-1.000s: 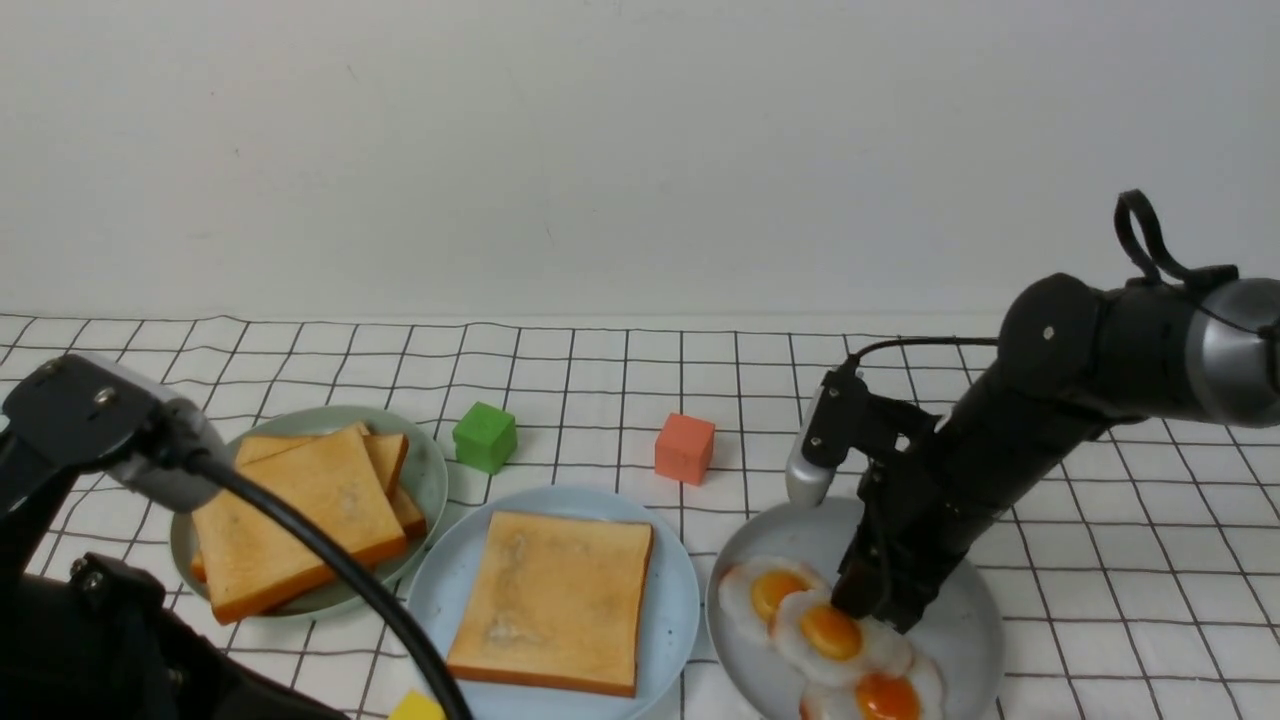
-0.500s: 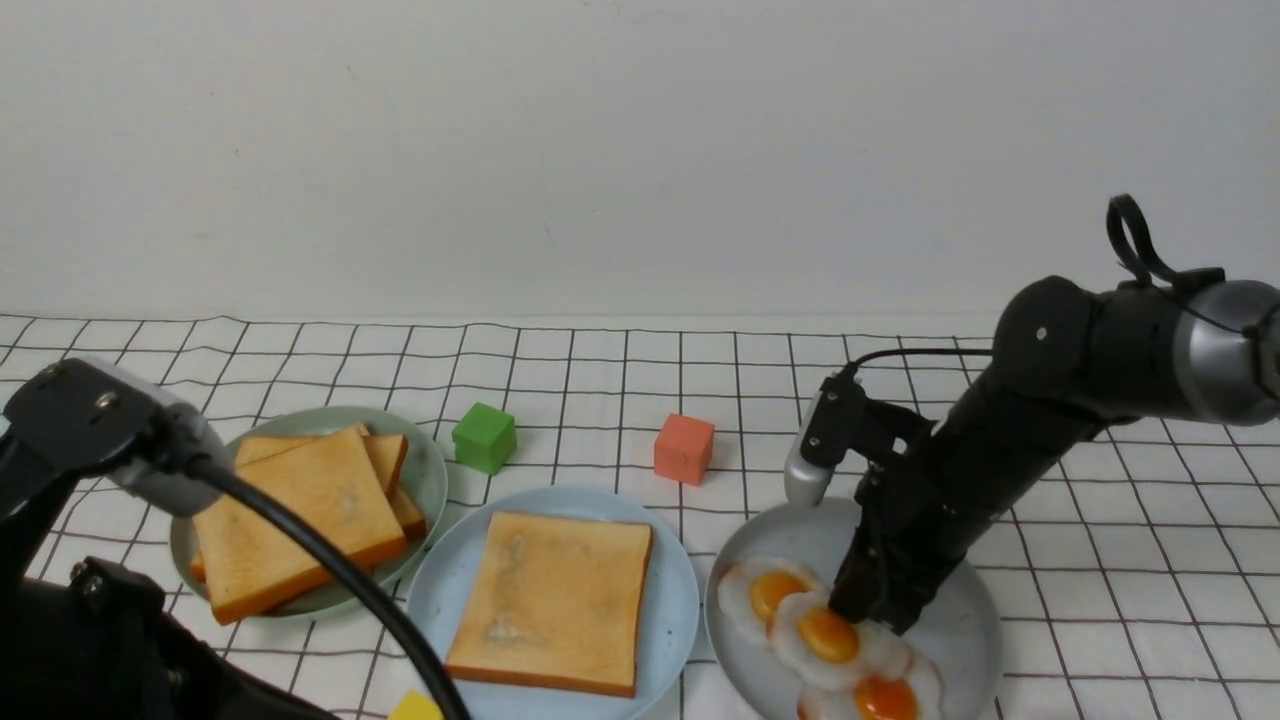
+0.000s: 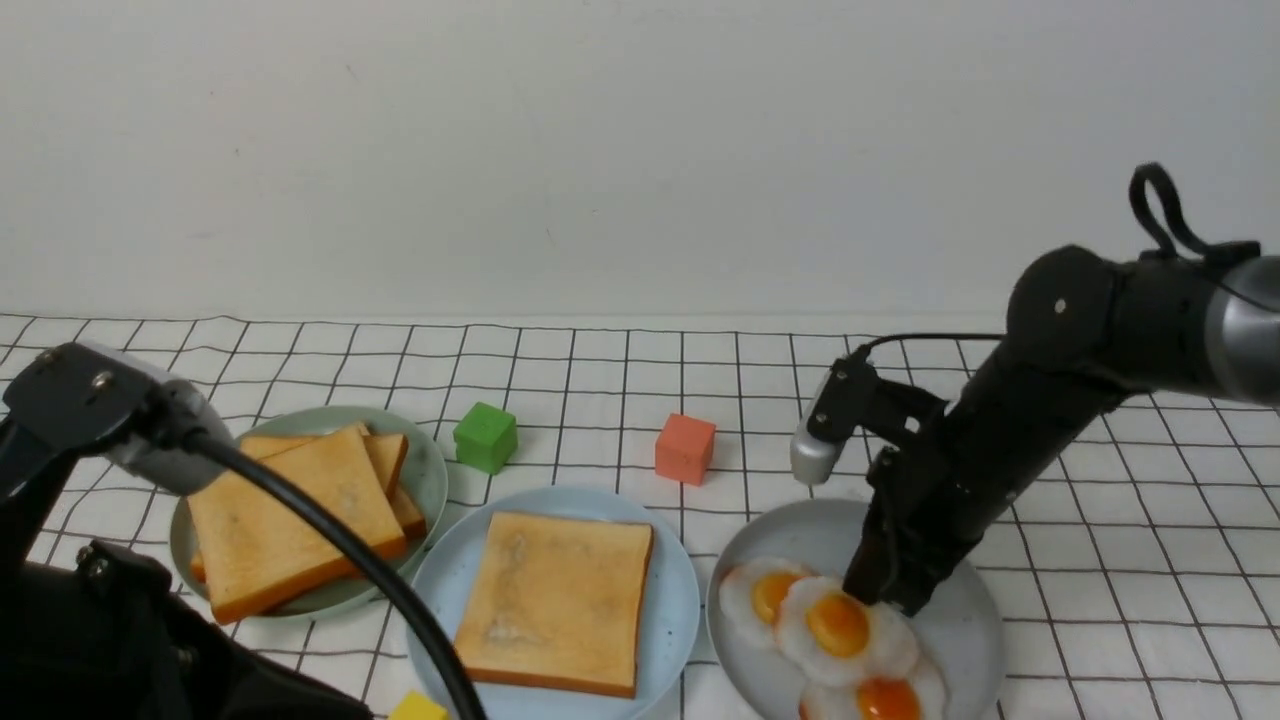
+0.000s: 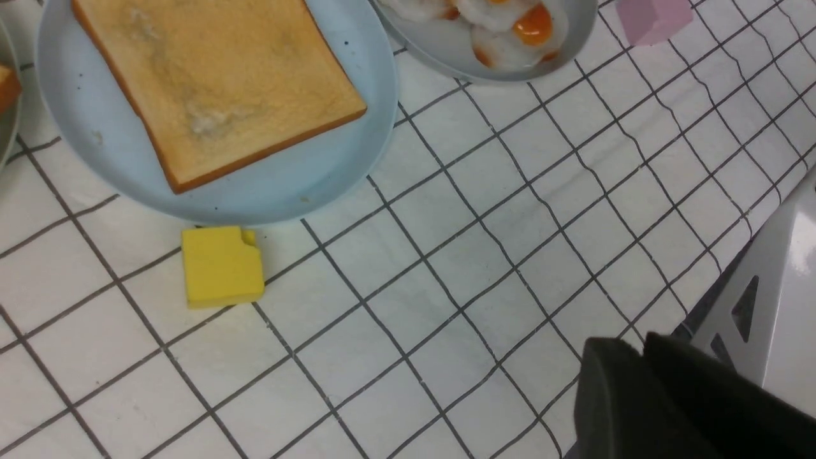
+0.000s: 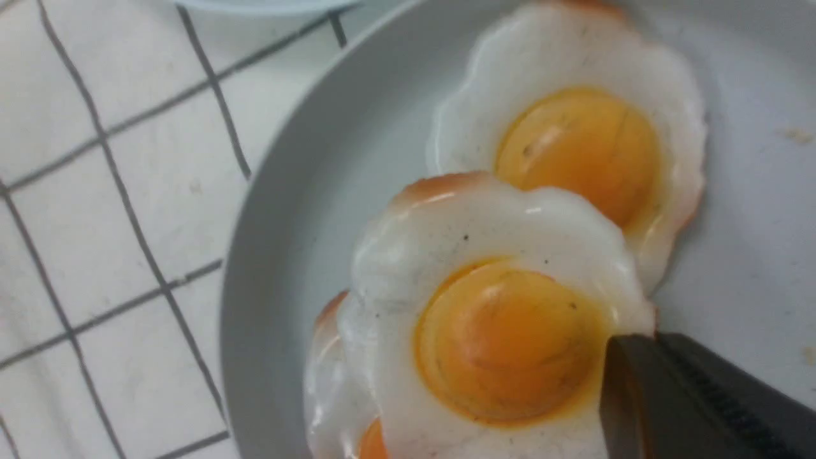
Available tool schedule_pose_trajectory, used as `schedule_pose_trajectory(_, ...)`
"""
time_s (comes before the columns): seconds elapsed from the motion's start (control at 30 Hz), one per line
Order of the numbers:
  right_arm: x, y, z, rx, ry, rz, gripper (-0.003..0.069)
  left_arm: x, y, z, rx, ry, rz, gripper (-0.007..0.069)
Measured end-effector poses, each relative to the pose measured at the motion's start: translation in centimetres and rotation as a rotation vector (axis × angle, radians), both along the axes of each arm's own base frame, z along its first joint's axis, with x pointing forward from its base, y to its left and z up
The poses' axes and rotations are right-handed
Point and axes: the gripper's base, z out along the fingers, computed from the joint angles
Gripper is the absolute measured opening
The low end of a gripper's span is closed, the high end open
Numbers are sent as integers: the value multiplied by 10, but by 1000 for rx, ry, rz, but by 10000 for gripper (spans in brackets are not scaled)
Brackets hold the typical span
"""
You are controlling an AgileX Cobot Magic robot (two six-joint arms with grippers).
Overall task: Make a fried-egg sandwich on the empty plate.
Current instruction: Use the right arm to grab a fried egg, then use the right arm to place the fried egg on the slice of bread in the middle, then use the left arm to grab a slice of bread
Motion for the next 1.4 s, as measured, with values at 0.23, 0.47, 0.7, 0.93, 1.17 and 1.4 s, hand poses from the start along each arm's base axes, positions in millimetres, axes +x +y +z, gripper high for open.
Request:
schedule_pose_trajectory(0.23,2,34,48,154,-60,-55,6,-1,0,-1,-9,37,27,74)
schedule_pose_trajectory(0.47,-3,104,21,300,-59,-110,6,0,0,0,-22,36,51,78)
schedule_pose_trajectory(0.7,-5,139,-19,287,-105,-153,83,1,0,0,-28,47,66,87)
schedule_pose_trajectory(0.93,-6,134,-1,286,-142,-126,309,3,4,-1,4,28,98,92)
schedule_pose_trajectory(1.17,-32,84,96,311,-124,-137,418,32,4,4,-161,-4,399,107)
schedule_pose_trajectory(1.4,-88,17,179,234,-177,-255,424,84,-2,-11,-177,203,591,127)
